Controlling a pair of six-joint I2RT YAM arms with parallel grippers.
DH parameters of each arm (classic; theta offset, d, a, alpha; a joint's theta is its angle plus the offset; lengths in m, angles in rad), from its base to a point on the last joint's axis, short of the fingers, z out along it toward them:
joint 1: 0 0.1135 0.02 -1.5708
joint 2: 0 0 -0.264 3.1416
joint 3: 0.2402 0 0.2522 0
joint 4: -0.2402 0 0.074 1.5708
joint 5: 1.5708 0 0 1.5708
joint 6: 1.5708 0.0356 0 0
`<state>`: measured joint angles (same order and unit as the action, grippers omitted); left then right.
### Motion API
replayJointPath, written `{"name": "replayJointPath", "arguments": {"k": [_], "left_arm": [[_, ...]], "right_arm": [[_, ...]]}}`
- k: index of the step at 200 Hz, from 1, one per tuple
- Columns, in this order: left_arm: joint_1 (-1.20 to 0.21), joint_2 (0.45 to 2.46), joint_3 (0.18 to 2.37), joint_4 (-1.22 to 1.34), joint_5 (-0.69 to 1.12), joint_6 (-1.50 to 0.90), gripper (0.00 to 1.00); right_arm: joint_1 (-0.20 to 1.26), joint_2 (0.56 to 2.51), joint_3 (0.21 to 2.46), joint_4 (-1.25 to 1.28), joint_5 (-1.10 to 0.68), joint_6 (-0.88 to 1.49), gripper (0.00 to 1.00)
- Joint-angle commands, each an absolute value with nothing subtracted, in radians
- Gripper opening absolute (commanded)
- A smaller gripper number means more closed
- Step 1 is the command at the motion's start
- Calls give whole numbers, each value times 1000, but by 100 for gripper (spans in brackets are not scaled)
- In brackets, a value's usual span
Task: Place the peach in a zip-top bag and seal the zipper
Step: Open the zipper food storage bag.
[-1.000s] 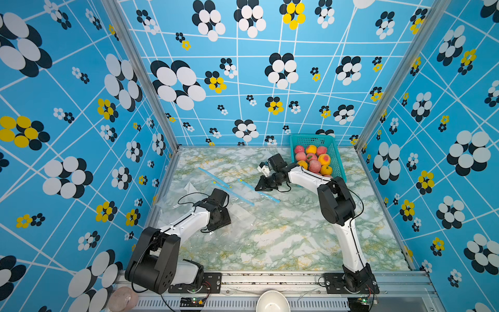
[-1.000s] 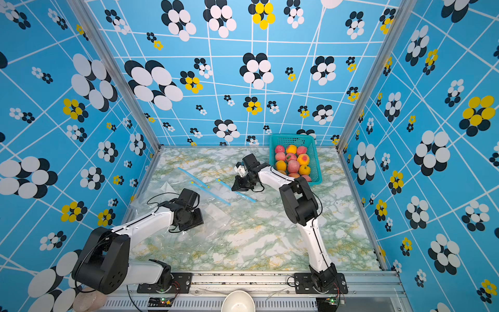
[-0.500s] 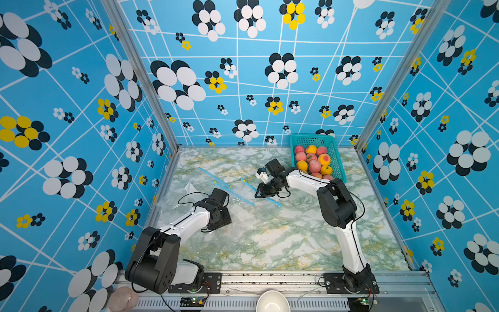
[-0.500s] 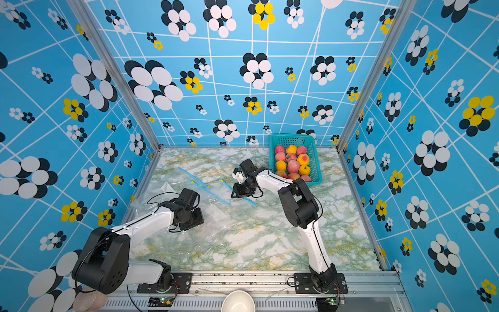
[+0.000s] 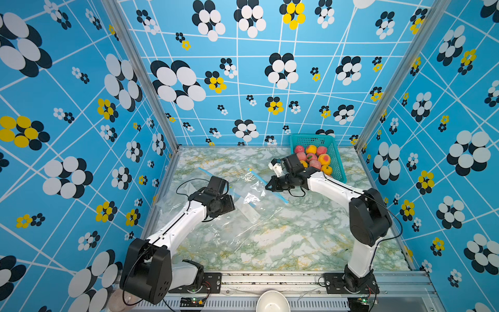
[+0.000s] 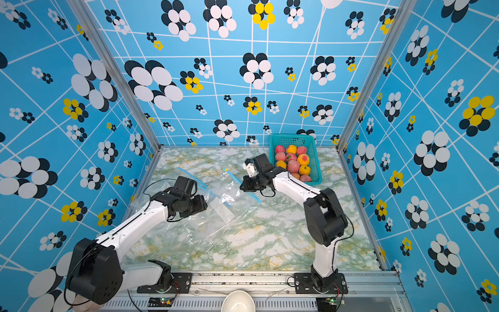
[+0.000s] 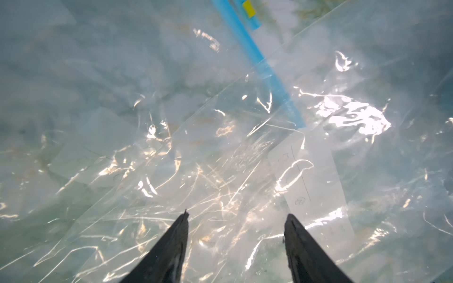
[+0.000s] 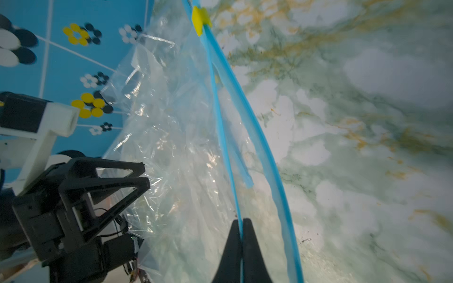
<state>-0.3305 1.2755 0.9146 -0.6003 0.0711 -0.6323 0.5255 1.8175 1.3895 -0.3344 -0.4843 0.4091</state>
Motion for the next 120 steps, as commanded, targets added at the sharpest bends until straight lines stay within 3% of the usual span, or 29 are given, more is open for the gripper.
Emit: {"name": "replayJointPath", "arguments": {"k": [1,27,67,97,120], "left_arm": [[-356,1231,1030,-702,54,-584,68],[-409,1246,1123,-719,44,-577,71],[-557,1342,1179,-661,40,-622,73],[-617,1427,1189,-619,36,-658,74],[-636,1458,1180,-582,45,-677,75]], "right_arm": [[475,1722,1310,-236,-448,553,0],[493,1624,1202,-183,-354,620,0],[678,1505,1016,-43,-103,716,0],[801,1510,921,114,52,718,0],[826,1536,843,279,66,723,2]]}}
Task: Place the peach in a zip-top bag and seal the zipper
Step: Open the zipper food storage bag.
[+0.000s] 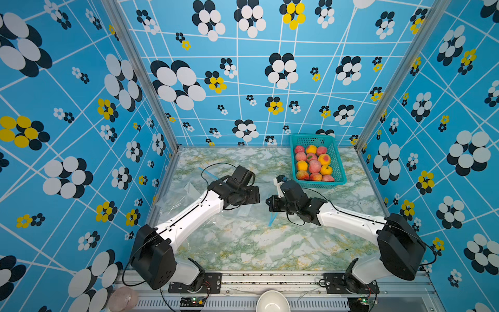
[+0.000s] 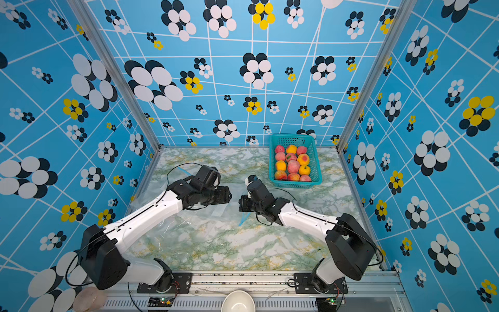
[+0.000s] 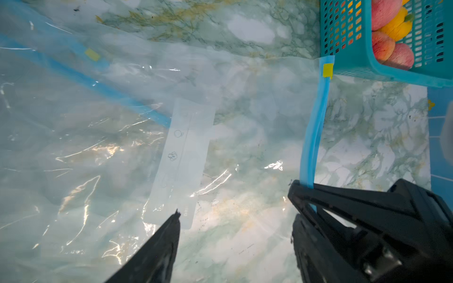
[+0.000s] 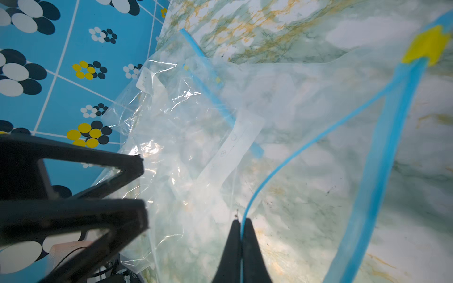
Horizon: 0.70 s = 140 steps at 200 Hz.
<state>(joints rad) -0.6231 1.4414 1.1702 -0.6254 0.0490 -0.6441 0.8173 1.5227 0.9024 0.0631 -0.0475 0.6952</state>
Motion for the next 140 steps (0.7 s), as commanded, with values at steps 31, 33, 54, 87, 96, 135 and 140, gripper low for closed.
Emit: {"name": "replayJointPath", "arguments": {"k": [31,33,54,87,96,135,140], "left_arm": [[-661,1511,1213,-572,46,-677,76],[-663,1515,1215,-571,47,-677,76],[-679,1568,1243,-570,32,-674,76],[-683,1645,1281,-556,41,-679,76],[-683,1665,1305,-566,36,-672,76],[-684,1745,1392,-628,-19,-623,73],[-684,1753,1399,-634,-23,-619,71]], "right_arm": [[843,1572,797,424,40,670,4],[843,1574,793,438,36,668,4],[845,1601,722,615,8,662,4],[845,1644,684,755,-54,651,4],[845,1653,678,773,-60,648,4],[844,1659,654,829,-79,635,5],[845,1658,654,828,-75,635,4]]}}
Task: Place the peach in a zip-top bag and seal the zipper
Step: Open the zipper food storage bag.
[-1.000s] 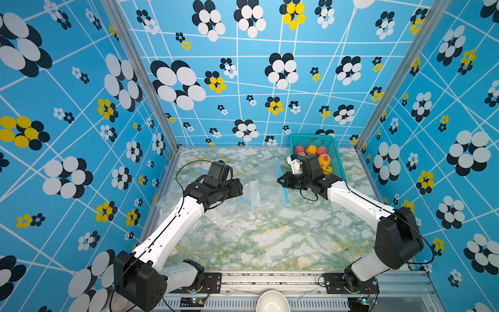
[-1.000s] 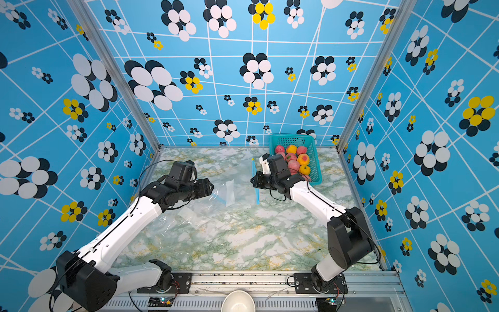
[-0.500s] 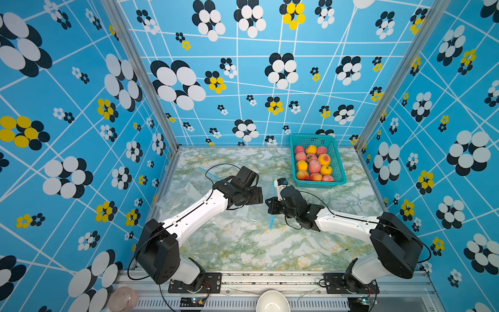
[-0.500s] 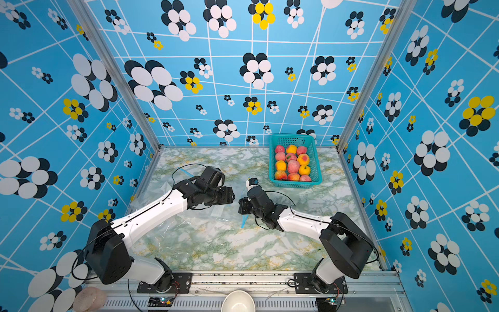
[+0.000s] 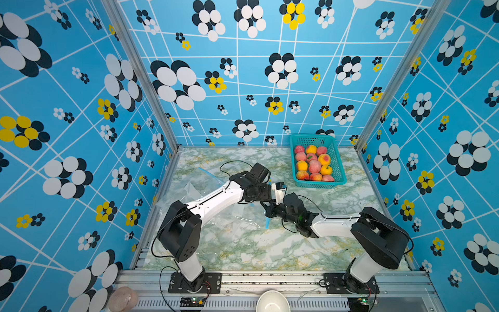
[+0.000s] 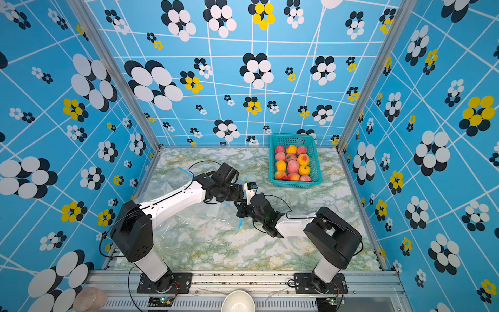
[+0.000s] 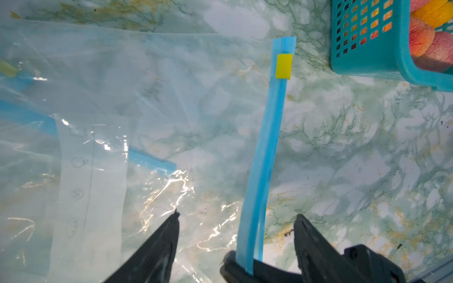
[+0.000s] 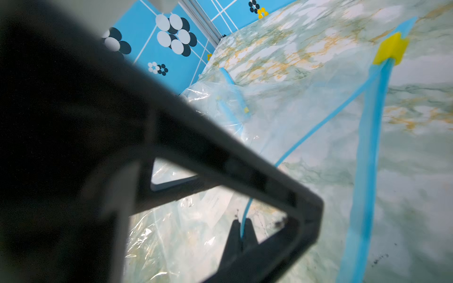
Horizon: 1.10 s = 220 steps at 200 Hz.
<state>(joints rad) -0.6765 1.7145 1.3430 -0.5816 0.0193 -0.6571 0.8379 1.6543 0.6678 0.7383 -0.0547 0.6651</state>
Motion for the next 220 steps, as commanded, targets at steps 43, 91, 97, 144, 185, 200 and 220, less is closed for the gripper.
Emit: {"name": "replayJointPath", "arguments": {"k": [43,91,97,144,185,200,220], "left_arm": [[-686,1790,1419,-678,-76,-580,52],[-683,1773,1417,-687,-80,-550,11],[-683,1770,1419,-688,-78,-548,8],[-661,1733,1408,-682,-58,-520,0],[-643,1700,1387,-658,-25,-487,0],[-644,1697,1387,-656,-18,-480,0],[-646,1692,1387,-650,-2,-476,0]], "right_arm": [[845,1644,665,783,-58,618,6],[843,1637,689,725,-29,625,11],[841,1635,691,719,-29,629,13],[766,1597,690,625,-133,687,32],[680,1486,695,413,-212,670,43],[680,1459,731,296,-208,623,45],[678,1453,786,160,-178,582,46]]}}
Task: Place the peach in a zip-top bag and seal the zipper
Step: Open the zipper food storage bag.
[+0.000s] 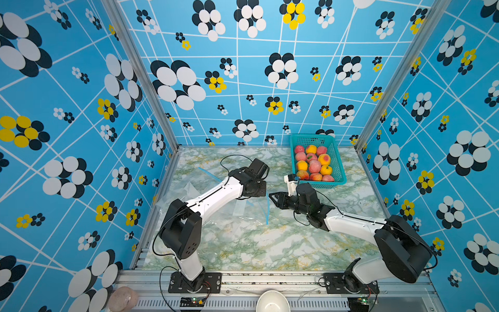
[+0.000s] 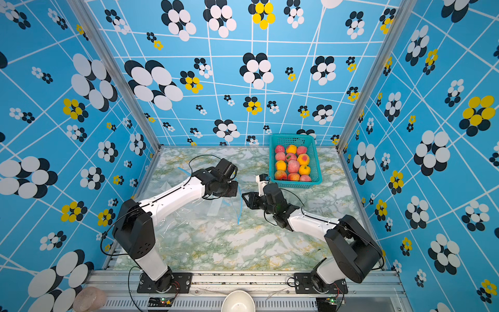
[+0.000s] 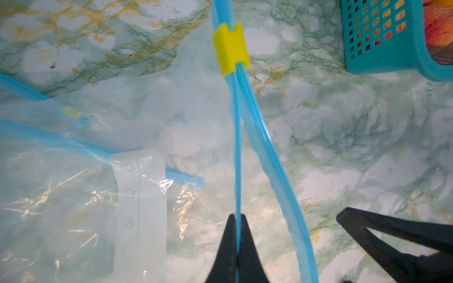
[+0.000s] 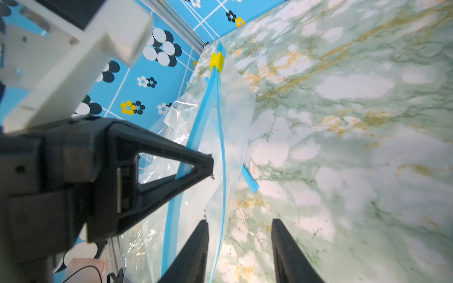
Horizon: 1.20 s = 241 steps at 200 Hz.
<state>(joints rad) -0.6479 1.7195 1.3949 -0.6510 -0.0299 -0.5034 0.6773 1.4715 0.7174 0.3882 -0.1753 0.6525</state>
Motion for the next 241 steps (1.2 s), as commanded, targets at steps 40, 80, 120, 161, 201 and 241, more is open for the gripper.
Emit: {"name": "replayJointPath", "arguments": {"k": [40,80,120,161,201,241], "left_arm": [[-655,1685,1396,-658,2,-471,0],[-666,1680,1396,-664,3,-472,0],[-677,1654,1405,-671,23,-467,0],[-680,1593,1423,-742,-27,-430,0],[-679,1544,1411,-782,-66,-413,0],[-681,1539,1388,-757,-60,-434,0]], "right_arm": [[677,1519,859,113,-213,550,50],[681,1578,903,112,-232,565,52],[675,1653,939,22,-100,613,40],[617,1686,867,44,11,770,18],[615,1680,855,2,56,788,16],[615,1663,847,16,35,800,13]]}}
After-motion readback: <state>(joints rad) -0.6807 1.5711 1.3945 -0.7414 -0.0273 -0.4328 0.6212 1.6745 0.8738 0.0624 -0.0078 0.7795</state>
